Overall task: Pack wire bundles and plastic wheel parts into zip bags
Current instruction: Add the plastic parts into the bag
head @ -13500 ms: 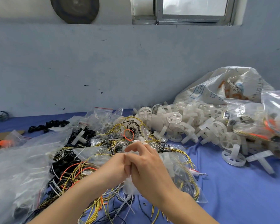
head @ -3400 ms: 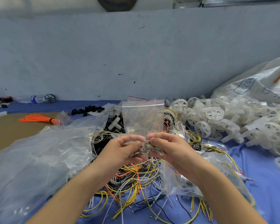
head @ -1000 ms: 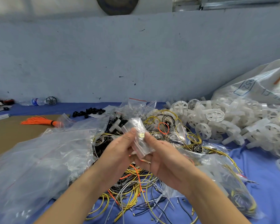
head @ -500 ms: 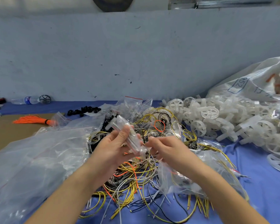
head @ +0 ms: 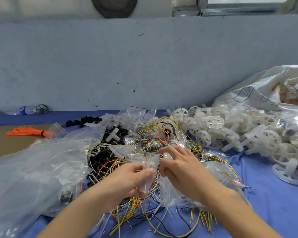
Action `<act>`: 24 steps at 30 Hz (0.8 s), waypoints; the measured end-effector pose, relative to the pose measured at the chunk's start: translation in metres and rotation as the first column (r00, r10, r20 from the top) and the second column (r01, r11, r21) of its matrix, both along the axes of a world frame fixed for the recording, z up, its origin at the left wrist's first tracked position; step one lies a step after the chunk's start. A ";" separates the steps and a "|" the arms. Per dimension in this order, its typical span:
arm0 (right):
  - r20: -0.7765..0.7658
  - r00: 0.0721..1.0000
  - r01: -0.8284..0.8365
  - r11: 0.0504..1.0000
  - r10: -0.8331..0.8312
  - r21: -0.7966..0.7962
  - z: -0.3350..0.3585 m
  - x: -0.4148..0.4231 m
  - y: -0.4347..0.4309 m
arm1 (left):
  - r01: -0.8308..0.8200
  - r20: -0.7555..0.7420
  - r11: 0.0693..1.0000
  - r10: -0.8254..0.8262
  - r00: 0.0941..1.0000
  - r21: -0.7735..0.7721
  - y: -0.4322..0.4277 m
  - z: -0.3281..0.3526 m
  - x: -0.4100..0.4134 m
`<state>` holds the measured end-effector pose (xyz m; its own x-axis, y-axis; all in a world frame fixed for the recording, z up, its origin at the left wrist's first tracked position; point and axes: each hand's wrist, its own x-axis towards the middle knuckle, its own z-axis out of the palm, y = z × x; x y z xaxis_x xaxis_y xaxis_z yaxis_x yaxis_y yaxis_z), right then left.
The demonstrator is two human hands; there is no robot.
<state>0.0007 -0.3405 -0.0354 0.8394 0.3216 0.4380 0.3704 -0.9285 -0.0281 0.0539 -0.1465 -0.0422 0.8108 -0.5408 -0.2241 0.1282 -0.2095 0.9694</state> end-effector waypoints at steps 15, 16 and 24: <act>-0.014 1.000 0.002 0.971 0.001 0.240 0.008 0.003 -0.024 | -0.140 -0.392 0.934 0.000 0.920 -0.328 -0.047 0.018 -0.007; -0.011 1.000 -0.008 0.958 0.012 0.286 0.009 0.002 -0.025 | -0.092 -0.377 0.951 -0.027 0.926 -0.295 -0.049 0.016 -0.008; 0.040 0.999 -0.001 0.913 -0.017 0.408 0.017 -0.002 -0.027 | 0.107 -0.094 0.994 -0.103 0.990 0.037 -0.056 0.010 -0.008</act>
